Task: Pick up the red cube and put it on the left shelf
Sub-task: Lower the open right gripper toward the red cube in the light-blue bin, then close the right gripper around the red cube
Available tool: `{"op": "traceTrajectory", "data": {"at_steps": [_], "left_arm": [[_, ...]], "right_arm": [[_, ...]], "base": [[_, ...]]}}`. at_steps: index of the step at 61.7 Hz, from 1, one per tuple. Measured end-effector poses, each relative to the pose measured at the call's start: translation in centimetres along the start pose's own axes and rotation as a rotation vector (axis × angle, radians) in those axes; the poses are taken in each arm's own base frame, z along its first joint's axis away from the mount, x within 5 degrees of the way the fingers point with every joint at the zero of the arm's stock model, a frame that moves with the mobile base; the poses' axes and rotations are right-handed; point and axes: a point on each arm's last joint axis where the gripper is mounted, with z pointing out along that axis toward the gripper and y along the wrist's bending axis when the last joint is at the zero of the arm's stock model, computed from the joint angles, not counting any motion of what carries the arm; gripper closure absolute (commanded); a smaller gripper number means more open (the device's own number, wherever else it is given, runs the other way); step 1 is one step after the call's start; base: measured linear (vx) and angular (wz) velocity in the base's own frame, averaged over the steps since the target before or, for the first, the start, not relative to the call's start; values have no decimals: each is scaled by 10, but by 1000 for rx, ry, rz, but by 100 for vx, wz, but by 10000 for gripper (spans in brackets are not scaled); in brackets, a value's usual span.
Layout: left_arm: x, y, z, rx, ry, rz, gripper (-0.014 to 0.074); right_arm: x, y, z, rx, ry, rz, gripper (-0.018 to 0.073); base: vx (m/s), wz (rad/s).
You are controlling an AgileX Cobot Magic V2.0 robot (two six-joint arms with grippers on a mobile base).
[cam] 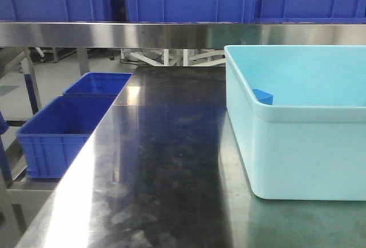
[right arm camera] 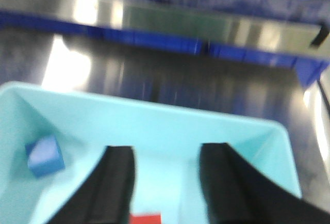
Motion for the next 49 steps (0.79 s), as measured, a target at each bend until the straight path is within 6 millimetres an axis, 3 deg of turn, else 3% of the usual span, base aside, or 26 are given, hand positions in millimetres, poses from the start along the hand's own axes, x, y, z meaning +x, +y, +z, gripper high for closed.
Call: {"op": "traceTrajectory", "data": {"at_steps": [18, 49], "left_arm": [[0, 0, 0, 0, 0, 0, 491], [0, 0, 0, 0, 0, 0, 491]], "right_arm": [[-1, 4, 40, -20, 423, 48, 27], [1, 20, 52, -71, 485, 16, 94]], "base": [[0, 0], [0, 0]]}}
